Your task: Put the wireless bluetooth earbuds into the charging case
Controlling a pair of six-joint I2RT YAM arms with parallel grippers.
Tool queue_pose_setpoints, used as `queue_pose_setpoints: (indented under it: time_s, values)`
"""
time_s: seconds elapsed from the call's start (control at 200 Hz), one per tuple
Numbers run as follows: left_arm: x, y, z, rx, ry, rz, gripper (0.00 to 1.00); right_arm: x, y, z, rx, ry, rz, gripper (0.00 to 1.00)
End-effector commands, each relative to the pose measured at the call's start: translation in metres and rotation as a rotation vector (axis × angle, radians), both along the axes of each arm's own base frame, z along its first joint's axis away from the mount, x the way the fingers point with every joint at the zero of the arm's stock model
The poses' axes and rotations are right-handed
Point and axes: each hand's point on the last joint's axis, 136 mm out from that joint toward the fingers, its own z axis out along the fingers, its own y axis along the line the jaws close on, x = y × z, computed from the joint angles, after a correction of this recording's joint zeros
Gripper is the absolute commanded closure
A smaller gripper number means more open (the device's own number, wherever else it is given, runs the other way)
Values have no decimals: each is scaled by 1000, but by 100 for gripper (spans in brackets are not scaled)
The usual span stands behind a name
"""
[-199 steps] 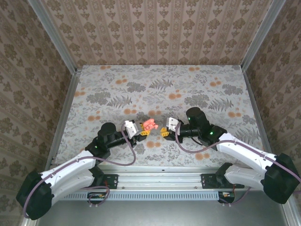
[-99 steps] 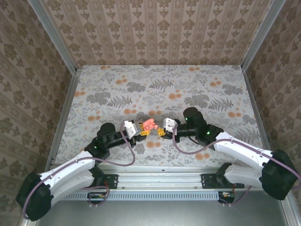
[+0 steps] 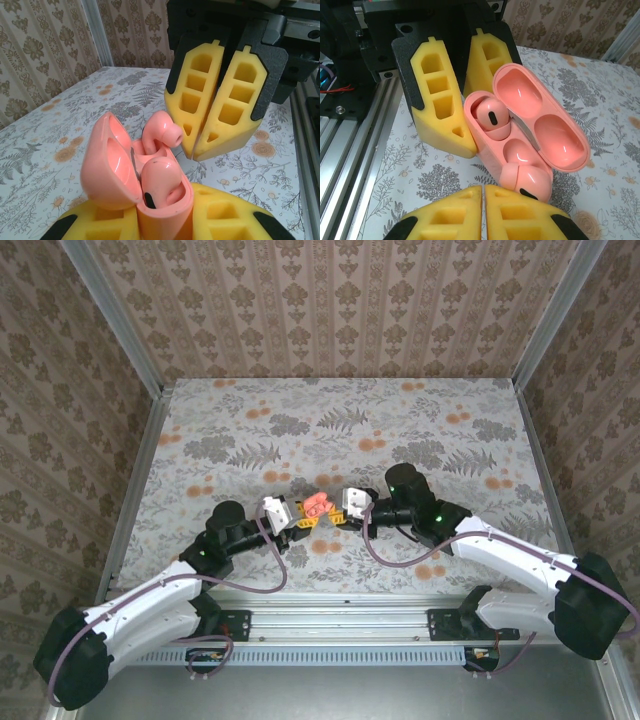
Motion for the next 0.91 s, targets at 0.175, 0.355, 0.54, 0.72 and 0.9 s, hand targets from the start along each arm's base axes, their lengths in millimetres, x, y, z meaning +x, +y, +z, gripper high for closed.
queue_pose_setpoints:
  time_s: [0.175, 0.355, 0.54, 0.72, 0.9]
  values:
    - [-1, 1, 14, -30, -21, -8, 97, 4, 11, 17, 14, -60, 43, 89]
    - [-1, 1, 15, -30, -23, -9, 97, 3, 14, 19, 13, -59, 60, 89]
    - [-2, 1, 16, -32, -26, -10, 97, -2, 15, 19, 6, -48, 93, 88]
    - [-3, 1, 17, -35, -25, -14, 97, -11, 13, 23, 16, -41, 133, 86]
    - [-5, 0, 18, -45, -22, -28, 97, -19, -2, 34, 54, -41, 128, 82]
